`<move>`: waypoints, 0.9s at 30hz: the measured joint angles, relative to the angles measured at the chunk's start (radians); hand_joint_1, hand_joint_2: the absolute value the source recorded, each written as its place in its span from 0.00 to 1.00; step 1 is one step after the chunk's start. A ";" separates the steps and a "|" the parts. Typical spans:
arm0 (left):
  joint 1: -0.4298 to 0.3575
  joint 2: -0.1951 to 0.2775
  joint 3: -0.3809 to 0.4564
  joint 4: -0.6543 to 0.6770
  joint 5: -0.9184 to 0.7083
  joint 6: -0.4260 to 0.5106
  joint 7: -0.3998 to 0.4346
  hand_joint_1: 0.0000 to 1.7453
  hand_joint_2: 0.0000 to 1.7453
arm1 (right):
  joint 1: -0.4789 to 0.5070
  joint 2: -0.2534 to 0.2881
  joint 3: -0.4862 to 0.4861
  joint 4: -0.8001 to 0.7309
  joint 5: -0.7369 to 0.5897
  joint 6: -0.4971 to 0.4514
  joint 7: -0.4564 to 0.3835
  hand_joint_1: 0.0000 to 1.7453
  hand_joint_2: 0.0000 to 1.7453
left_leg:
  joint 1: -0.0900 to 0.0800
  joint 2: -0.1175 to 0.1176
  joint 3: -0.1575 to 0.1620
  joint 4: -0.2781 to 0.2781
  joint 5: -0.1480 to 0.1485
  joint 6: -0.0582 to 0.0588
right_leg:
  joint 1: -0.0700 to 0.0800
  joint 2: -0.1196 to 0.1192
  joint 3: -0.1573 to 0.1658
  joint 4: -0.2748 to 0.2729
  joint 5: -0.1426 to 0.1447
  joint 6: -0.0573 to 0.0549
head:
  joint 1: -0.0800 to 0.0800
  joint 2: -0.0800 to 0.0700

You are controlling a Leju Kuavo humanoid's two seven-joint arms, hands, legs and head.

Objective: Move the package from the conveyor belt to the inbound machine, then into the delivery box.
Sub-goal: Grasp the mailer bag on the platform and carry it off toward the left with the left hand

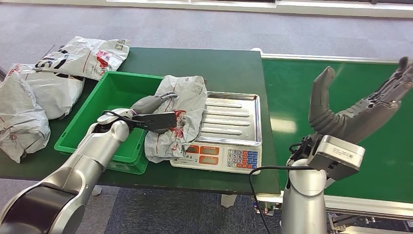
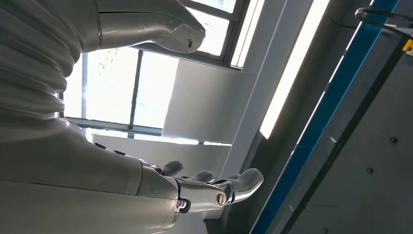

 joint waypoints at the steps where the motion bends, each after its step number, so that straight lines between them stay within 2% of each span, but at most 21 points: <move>1: 0.000 0.000 0.000 0.000 0.000 0.000 0.000 0.00 1.00 | 0.000 0.000 0.000 0.000 0.000 0.000 0.000 0.00 1.00 | 0.000 0.000 0.000 0.000 0.000 0.000 | 0.000 0.000 0.000 0.000 0.000 0.000 | 0.000 0.000; 27: -0.002 0.000 -0.001 0.006 0.000 0.000 0.000 0.00 1.00 | 0.000 0.000 0.000 0.001 0.000 0.000 0.000 0.00 1.00 | 0.000 0.000 0.000 0.000 0.000 0.000 | 0.000 0.000 0.000 0.000 0.000 0.000 | 0.000 0.000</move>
